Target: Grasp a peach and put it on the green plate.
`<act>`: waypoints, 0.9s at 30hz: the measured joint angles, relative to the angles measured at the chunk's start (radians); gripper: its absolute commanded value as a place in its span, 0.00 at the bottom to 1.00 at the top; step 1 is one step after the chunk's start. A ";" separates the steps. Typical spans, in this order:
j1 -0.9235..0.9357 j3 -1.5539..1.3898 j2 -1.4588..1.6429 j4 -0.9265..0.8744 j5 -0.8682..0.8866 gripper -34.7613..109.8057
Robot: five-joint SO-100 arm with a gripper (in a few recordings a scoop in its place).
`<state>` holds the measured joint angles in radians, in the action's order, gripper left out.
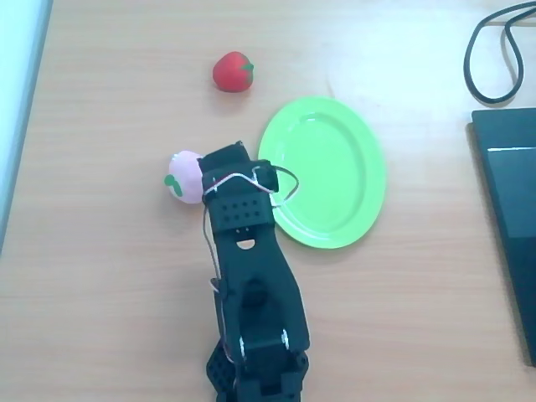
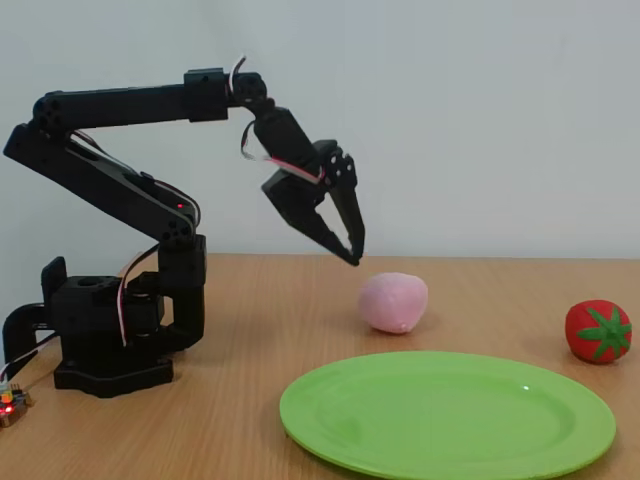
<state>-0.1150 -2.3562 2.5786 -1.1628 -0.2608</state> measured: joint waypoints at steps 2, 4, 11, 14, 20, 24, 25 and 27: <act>0.005 0.021 -0.025 0.000 -0.028 0.20; 0.011 0.055 -0.044 0.000 -0.026 0.20; 0.011 0.126 -0.155 0.000 -0.026 0.22; -0.009 0.135 -0.199 0.002 -0.023 0.22; -0.064 0.138 -0.238 0.020 0.034 0.32; -0.101 0.158 -0.256 0.020 0.104 0.38; -0.112 0.158 -0.256 0.020 0.123 0.39; -0.126 0.160 -0.258 0.020 0.141 0.41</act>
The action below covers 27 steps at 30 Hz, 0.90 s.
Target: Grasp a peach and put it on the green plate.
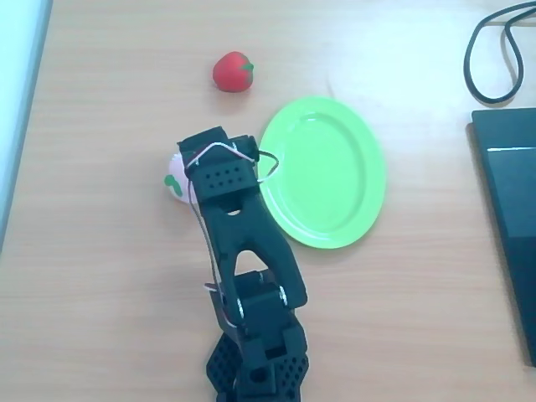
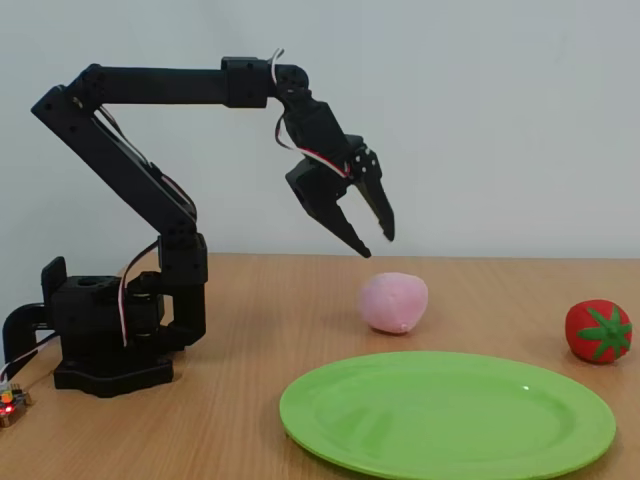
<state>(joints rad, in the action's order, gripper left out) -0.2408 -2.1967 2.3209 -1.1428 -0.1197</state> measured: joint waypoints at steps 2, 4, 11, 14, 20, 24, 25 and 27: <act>-0.011 -0.002 -0.003 0.000 0.006 0.43; -0.012 0.000 -0.009 0.000 0.008 0.45; -0.014 0.000 -0.060 0.000 0.040 0.54; -0.014 0.000 -0.078 0.000 0.058 0.56; -0.014 0.000 -0.121 0.000 0.080 0.58; -0.006 0.003 -0.150 0.000 0.080 0.59; -0.006 0.003 -0.155 0.000 0.080 0.59; -0.006 0.003 -0.166 0.000 0.080 0.59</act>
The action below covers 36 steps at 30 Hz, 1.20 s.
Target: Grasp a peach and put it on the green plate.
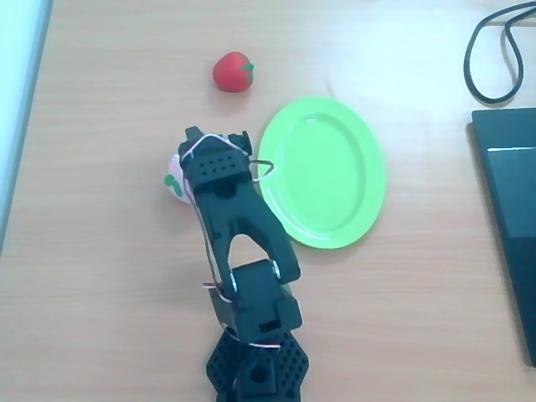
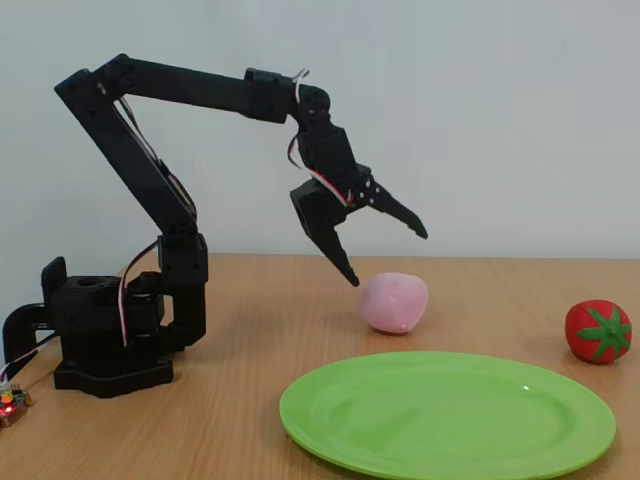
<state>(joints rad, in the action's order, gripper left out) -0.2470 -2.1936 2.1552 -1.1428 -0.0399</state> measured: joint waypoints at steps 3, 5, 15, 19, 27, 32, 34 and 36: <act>0.000 0.000 -0.023 0.000 0.000 0.60; 0.000 0.003 -0.040 0.000 0.000 0.60; 0.002 0.014 -0.140 0.000 0.015 0.61; 0.002 0.046 -0.192 0.003 0.028 0.61; 0.002 0.109 -0.272 0.002 0.035 0.61; 0.002 0.144 -0.316 0.002 0.035 0.61; 0.002 0.153 -0.337 0.002 0.035 0.61; -0.005 0.178 -0.357 0.002 0.035 0.61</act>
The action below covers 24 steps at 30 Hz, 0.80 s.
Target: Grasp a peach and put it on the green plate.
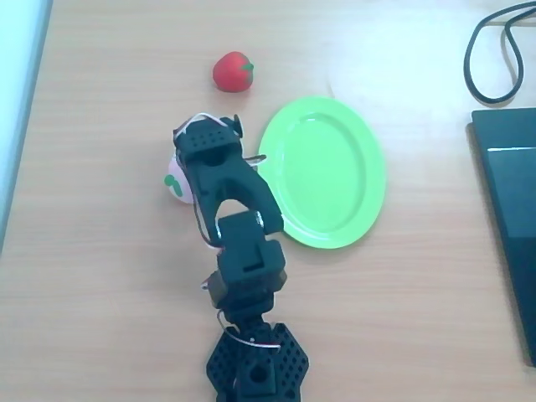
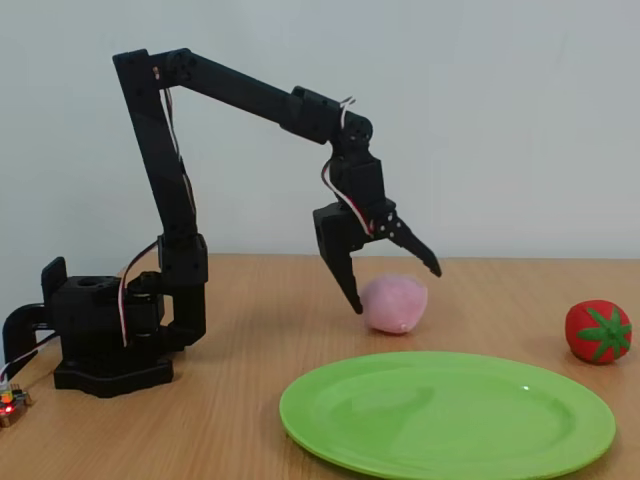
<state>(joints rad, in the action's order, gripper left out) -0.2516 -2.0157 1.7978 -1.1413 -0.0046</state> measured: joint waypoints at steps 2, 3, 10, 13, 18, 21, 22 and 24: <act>-0.005 0.014 -0.018 0.000 -0.008 0.61; -0.006 0.020 -0.032 0.000 -0.009 0.61; -0.020 0.037 -0.071 0.000 -0.023 0.60; -0.026 0.037 -0.081 0.000 -0.028 0.60; -0.034 0.037 -0.101 0.015 -0.012 0.60; -0.043 0.037 -0.106 0.028 -0.017 0.59; -0.043 0.037 -0.106 0.034 -0.017 0.59; -0.049 0.037 -0.123 0.035 -0.012 0.59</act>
<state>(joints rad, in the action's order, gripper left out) -0.3007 -1.9788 1.6751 -1.1060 -0.0169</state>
